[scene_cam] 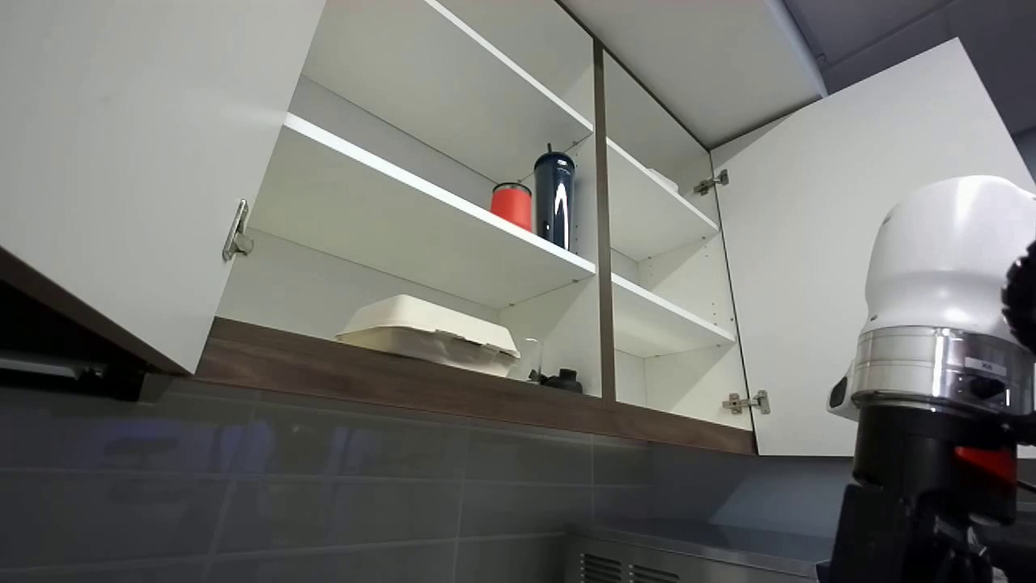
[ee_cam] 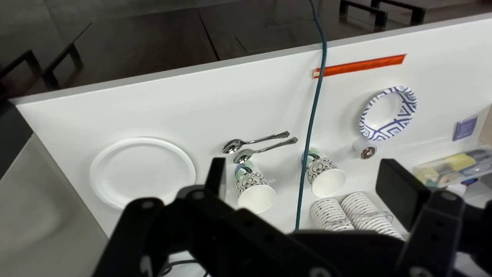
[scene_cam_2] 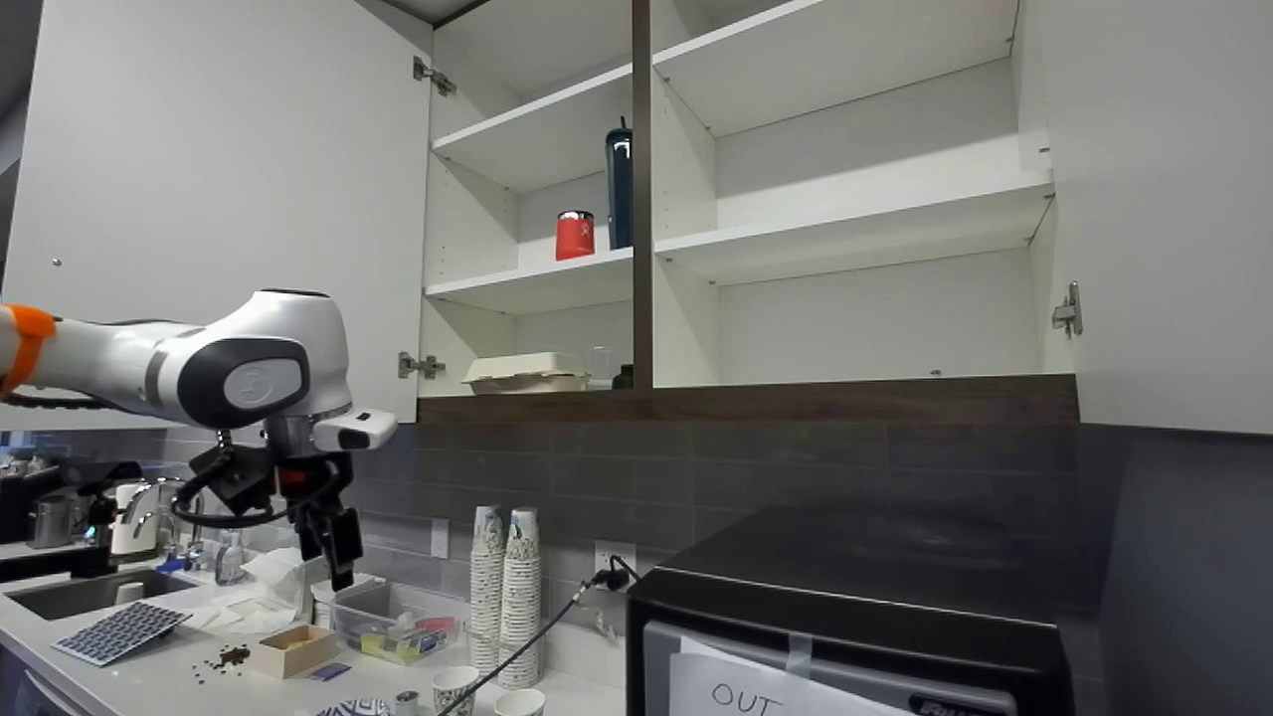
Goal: Remove the food pack from the cabinet and put it on the counter.
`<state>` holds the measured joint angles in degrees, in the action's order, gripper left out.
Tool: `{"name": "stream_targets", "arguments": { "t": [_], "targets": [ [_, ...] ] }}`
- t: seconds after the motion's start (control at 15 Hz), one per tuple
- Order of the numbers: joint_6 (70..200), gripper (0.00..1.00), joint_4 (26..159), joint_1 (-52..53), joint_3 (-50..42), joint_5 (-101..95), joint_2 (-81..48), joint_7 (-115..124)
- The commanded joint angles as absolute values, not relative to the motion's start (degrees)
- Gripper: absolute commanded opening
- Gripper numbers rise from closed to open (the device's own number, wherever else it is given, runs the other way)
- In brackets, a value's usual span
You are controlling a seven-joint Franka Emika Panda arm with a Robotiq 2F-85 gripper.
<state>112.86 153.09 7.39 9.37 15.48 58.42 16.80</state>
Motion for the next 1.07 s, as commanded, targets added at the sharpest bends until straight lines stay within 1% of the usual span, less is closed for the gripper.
{"name": "stream_targets", "arguments": {
  "t": [0.0, 0.2, 0.47, 0.53, 1.0],
  "targets": [
    [112.25, 1.0, 148.12, 5.1, 13.53, 21.02, 53.24, 27.08],
    [113.38, 1.0, 146.01, 3.89, 15.64, 25.32, 51.81, 34.55],
    [115.6, 1.0, 143.76, 3.06, 15.93, 30.6, 50.5, 42.63],
    [114.2, 1.0, 145.11, 3.95, 15.28, 27.65, 52.0, 39.02],
    [114.9, 1.0, 144.07, 3.78, 15.17, 29.01, 51.17, 41.86]
  ]
}}
